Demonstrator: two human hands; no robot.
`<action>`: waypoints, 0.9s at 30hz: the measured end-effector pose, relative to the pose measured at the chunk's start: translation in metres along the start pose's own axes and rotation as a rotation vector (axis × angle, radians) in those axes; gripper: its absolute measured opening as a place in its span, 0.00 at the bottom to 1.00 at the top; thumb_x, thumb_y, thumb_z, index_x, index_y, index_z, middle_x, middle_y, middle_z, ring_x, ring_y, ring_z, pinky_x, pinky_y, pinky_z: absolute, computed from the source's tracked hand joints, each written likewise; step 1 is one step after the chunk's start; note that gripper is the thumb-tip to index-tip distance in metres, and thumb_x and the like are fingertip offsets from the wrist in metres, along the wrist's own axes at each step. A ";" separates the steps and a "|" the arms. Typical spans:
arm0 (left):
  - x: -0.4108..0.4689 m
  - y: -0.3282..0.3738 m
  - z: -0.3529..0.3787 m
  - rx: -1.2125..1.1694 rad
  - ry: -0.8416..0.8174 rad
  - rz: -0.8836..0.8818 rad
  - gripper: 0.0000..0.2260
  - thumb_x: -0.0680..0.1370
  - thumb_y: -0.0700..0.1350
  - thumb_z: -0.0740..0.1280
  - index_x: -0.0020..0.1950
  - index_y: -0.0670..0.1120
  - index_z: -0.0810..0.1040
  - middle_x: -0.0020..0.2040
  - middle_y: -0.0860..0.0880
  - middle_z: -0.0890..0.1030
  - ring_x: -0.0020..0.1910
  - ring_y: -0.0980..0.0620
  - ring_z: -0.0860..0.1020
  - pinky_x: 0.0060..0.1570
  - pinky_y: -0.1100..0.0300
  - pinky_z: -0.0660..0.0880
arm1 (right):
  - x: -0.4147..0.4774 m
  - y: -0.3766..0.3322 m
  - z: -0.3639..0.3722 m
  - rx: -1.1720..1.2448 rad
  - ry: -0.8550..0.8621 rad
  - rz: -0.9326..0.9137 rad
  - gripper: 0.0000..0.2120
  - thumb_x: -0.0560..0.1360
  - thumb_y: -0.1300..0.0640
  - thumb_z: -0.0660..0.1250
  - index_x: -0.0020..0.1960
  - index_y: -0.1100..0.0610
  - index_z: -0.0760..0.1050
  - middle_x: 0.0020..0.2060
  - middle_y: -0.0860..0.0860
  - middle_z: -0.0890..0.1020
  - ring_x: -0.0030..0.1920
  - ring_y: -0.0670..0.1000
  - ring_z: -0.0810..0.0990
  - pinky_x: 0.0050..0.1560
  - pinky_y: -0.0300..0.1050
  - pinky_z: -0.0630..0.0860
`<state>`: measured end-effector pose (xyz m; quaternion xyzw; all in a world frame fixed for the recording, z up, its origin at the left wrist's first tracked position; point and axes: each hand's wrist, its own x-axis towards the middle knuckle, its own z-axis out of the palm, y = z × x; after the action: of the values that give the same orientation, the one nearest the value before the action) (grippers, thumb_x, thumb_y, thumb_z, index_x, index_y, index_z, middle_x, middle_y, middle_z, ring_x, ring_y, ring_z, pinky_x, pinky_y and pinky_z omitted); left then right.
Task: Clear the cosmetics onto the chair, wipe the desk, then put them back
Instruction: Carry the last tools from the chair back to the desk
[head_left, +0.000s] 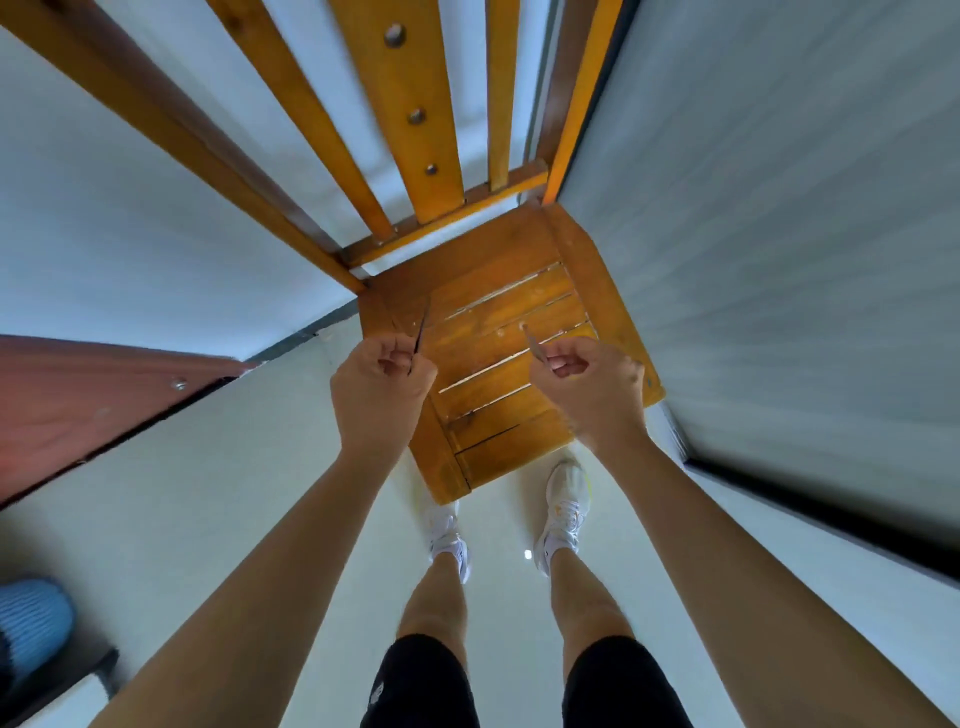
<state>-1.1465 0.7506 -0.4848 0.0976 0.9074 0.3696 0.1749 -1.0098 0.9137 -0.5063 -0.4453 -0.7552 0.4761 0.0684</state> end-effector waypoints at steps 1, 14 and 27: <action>-0.001 0.019 -0.019 -0.032 0.017 -0.011 0.06 0.73 0.43 0.74 0.40 0.52 0.78 0.34 0.61 0.78 0.36 0.65 0.77 0.35 0.76 0.70 | -0.002 -0.022 -0.011 0.036 0.010 -0.022 0.07 0.71 0.50 0.76 0.38 0.43 0.80 0.34 0.33 0.82 0.34 0.35 0.81 0.37 0.25 0.74; -0.145 0.160 -0.275 -0.259 0.422 -0.027 0.09 0.72 0.42 0.72 0.44 0.57 0.78 0.36 0.63 0.80 0.37 0.63 0.77 0.35 0.75 0.71 | -0.099 -0.297 -0.090 0.224 -0.320 -0.531 0.06 0.74 0.51 0.75 0.50 0.46 0.82 0.37 0.36 0.83 0.42 0.36 0.82 0.40 0.28 0.77; -0.400 0.014 -0.452 -0.335 1.142 -0.311 0.06 0.72 0.40 0.73 0.46 0.50 0.82 0.35 0.53 0.82 0.33 0.59 0.77 0.37 0.63 0.76 | -0.359 -0.404 0.053 0.173 -0.858 -0.976 0.08 0.72 0.54 0.76 0.43 0.40 0.82 0.36 0.39 0.84 0.38 0.42 0.82 0.43 0.34 0.78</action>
<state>-0.9537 0.3503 -0.0765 -0.2782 0.7910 0.4712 -0.2739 -1.0695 0.5532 -0.1043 0.1854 -0.7898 0.5846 0.0048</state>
